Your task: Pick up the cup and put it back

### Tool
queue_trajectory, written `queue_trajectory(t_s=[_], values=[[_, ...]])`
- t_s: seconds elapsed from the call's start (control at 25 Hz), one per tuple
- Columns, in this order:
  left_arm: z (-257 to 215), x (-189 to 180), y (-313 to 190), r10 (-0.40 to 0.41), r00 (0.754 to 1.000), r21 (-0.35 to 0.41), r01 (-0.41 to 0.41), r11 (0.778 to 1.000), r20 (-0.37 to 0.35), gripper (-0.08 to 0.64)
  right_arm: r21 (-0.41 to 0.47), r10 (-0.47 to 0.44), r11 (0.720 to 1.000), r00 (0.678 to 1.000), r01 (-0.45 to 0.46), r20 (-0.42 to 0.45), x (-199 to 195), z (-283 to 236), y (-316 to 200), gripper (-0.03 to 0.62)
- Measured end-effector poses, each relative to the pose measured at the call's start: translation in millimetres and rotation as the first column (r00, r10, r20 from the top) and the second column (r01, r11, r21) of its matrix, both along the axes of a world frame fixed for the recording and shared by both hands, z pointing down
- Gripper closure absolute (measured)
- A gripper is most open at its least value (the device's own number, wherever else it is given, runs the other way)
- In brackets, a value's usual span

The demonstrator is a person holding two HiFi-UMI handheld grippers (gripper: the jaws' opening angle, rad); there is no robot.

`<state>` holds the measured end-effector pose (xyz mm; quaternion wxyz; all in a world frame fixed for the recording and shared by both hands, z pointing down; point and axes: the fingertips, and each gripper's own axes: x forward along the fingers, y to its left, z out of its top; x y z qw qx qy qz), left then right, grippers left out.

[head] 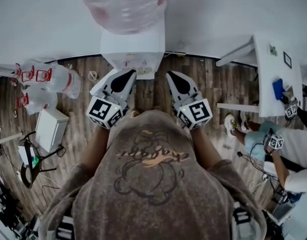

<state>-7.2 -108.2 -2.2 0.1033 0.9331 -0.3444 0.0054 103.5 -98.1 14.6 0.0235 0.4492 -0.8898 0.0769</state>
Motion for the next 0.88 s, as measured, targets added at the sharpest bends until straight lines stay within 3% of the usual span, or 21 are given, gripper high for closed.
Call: queue_trajectory(t_s=[0.88], values=[[-12.3, -9.2, 14.0, -0.068, 0.997, -0.026, 0.067, 0.997, -0.041, 0.557, -0.003, 0.007, 1.0, 1.0, -0.007, 0.03, 6.3, -8.1, 14.2, 0.598]])
